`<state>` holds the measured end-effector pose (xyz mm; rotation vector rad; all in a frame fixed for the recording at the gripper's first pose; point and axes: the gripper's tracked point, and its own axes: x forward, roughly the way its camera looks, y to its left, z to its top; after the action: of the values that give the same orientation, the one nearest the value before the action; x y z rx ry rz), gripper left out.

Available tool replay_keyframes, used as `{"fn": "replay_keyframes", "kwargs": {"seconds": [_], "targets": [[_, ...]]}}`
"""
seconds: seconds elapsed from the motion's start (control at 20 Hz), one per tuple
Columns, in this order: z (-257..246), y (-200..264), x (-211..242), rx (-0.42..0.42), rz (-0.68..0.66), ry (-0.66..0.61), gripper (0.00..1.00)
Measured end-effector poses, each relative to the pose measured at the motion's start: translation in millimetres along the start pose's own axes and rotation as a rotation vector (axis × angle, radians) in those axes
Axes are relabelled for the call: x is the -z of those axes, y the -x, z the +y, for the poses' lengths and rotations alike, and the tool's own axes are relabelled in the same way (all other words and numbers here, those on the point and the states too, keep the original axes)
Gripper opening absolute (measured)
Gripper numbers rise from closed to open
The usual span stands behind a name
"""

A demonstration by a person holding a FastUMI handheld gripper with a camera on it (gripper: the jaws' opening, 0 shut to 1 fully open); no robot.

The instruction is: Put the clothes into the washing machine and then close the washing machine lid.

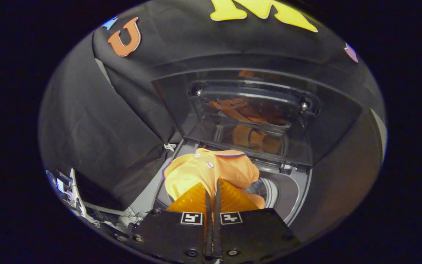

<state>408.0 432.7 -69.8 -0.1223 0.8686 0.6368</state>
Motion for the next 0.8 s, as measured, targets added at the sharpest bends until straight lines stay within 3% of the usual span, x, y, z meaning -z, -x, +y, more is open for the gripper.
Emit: {"fn": "replay_keyframes", "kwargs": {"seconds": [0.8], "targets": [[-10, -45, 42, 0.075, 0.072, -0.059, 0.04]]}}
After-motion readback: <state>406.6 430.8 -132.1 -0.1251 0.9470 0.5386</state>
